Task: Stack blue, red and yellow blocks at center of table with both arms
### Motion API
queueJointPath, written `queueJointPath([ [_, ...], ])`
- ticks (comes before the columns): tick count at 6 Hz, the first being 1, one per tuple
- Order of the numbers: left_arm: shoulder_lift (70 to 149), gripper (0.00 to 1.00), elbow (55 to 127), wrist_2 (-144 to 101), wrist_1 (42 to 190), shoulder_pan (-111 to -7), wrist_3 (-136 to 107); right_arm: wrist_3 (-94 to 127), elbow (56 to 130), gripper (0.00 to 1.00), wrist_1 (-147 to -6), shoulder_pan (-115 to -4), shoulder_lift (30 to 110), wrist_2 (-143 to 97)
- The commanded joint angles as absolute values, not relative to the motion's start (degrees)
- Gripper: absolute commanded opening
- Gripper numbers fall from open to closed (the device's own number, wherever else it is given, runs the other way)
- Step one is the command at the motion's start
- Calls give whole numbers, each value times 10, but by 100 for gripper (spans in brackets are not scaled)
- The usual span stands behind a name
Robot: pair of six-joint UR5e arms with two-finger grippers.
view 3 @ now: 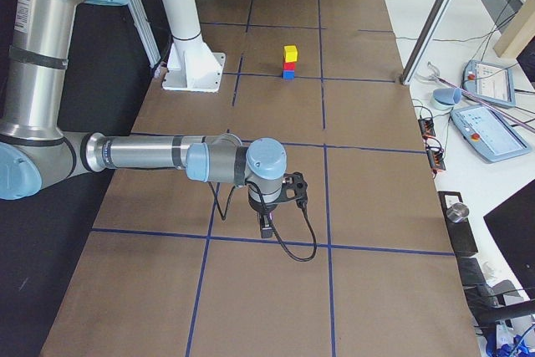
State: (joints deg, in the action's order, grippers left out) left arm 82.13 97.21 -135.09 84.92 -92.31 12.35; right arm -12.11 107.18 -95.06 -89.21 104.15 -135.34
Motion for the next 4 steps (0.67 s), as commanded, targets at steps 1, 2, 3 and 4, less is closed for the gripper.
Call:
queueJointPath([
  [1, 821, 100, 973, -1352, 849, -923, 123, -121, 1071, 100, -951, -892, 1042, -1353],
  [2, 821, 100, 970, -1351, 849, -923, 123, -121, 1067, 100, -951, -892, 1042, -1353],
  [3, 821, 100, 975, -1349, 848, -923, 121, -120, 1064, 100, -951, -892, 1042, -1354],
  [4, 822, 100, 976, -1350, 848, -923, 121, -120, 1063, 100, -951, -892, 1042, -1354],
])
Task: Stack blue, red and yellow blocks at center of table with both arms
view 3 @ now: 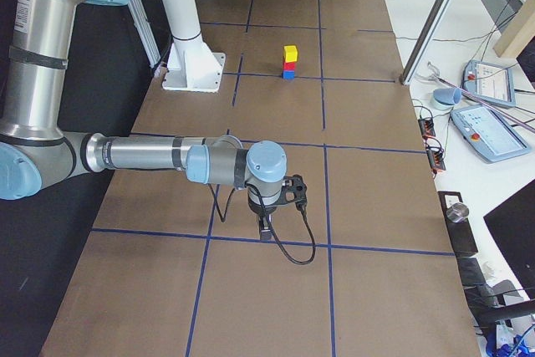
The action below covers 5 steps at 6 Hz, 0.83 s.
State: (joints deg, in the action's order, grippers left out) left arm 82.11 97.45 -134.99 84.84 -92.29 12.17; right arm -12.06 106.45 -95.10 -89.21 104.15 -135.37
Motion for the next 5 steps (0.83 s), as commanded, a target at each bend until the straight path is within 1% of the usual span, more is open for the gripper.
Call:
queueJointPath([
  [1, 822, 100, 977, -1350, 848, -923, 121, -120, 1063, 100, -950, -892, 1041, -1353],
  [5, 820, 100, 970, -1352, 848, -923, 120, -120, 1060, 100, -949, -892, 1038, -1354],
])
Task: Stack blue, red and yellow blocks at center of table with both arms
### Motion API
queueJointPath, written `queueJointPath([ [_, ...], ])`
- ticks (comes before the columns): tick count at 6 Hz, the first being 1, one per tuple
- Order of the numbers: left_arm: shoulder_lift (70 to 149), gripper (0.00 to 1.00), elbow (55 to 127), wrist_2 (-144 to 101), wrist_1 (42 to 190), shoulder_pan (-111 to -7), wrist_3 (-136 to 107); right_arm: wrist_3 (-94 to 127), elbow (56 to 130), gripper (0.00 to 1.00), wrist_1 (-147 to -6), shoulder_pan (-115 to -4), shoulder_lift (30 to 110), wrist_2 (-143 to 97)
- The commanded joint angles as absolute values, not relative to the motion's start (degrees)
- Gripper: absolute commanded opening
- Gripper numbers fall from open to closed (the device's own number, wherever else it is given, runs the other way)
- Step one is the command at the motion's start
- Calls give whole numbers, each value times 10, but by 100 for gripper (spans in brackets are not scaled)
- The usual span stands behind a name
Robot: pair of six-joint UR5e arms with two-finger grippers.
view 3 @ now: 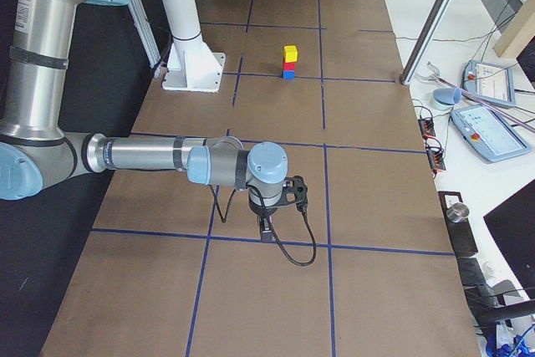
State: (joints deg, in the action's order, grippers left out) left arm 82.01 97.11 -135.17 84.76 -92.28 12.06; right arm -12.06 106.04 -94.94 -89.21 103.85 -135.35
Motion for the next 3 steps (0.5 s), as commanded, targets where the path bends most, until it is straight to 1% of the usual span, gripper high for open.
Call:
queueJointPath([
  [1, 824, 100, 974, -1353, 848, -923, 120, -120, 1060, 100, -949, -893, 1036, -1353],
  [3, 827, 100, 975, -1352, 848, -922, 119, -120, 1053, 100, -949, -893, 1031, -1342],
])
